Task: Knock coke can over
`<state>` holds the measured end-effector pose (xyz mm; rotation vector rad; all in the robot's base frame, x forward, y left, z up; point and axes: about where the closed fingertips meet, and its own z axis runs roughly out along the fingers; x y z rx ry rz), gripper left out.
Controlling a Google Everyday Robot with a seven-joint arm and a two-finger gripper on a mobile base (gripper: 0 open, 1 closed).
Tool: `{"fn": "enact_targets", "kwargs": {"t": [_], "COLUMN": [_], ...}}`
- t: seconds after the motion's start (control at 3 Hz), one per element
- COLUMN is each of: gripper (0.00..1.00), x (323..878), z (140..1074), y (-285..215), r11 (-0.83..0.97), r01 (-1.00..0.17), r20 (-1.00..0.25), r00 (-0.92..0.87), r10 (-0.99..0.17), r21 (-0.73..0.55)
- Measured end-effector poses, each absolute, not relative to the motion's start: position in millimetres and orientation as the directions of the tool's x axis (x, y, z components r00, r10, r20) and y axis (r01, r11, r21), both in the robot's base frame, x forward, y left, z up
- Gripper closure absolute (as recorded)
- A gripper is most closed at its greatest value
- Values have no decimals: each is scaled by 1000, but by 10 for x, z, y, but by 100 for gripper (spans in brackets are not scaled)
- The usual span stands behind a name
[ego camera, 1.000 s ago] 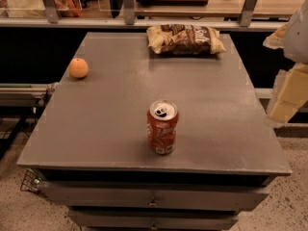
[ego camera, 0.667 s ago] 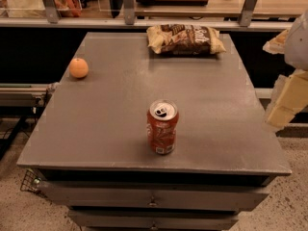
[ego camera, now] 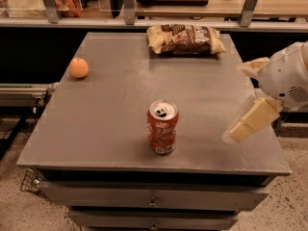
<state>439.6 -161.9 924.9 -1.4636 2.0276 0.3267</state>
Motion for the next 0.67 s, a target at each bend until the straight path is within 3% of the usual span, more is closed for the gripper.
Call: {"fn": "enact_targets", "kwargs": {"t": [0.67], "gripper": [0], "x": [4561], "z": [8940], "y": [-857], "r11": [380], "r01": [-923], "r20": [-836], "r00": [-160], "r10": [-525], "r21": [-62]}}
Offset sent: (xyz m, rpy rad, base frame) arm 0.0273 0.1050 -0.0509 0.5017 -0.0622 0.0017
